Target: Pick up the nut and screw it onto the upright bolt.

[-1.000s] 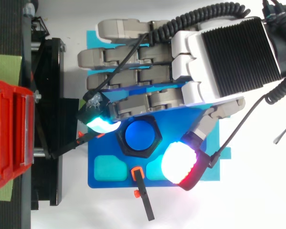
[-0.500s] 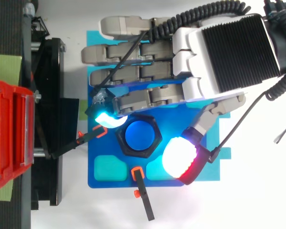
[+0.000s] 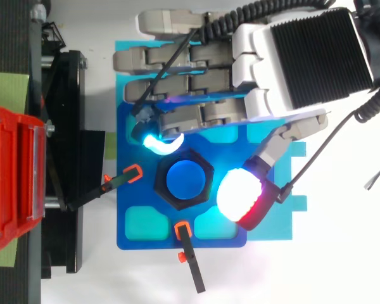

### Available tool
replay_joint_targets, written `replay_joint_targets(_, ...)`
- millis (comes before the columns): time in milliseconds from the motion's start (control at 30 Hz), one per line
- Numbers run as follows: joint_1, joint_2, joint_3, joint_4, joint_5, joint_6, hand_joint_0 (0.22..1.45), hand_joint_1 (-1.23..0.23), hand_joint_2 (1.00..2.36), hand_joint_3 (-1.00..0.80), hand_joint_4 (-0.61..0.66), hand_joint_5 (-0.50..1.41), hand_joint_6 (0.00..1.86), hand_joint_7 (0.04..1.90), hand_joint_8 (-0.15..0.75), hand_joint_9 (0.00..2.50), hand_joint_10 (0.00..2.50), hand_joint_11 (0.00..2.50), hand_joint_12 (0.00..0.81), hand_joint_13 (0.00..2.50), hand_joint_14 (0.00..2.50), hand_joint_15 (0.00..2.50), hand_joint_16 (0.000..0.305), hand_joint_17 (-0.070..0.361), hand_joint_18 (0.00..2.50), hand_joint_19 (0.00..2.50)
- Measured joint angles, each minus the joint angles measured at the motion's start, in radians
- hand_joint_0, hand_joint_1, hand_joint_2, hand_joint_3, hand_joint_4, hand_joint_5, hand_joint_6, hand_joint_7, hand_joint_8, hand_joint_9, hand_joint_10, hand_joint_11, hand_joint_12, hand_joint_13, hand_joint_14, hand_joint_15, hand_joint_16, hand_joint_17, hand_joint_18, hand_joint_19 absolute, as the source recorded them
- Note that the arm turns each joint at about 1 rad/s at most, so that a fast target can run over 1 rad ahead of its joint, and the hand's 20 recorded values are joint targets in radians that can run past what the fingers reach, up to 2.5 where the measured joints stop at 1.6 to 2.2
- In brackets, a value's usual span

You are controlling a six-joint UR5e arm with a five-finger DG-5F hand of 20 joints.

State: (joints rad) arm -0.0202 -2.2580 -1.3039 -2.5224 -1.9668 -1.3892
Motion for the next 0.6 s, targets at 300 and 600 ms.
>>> replay_joint_targets(300,-0.010,0.000,0.000,-0.002,-0.001,-0.017,0.50,-0.16,1.00,-0.50,0.20,-0.01,0.50,1.41,0.258,0.66,0.00,0.00,0.257,0.28,0.00,0.00,0.027,0.060,0.00,0.00)
replay_joint_targets(600,-0.013,0.000,0.000,0.016,-0.003,-0.016,0.48,-0.13,1.00,-0.50,0.24,-0.12,0.50,0.80,0.214,0.43,0.00,0.00,0.301,0.07,0.00,0.00,0.036,0.082,0.00,0.00)
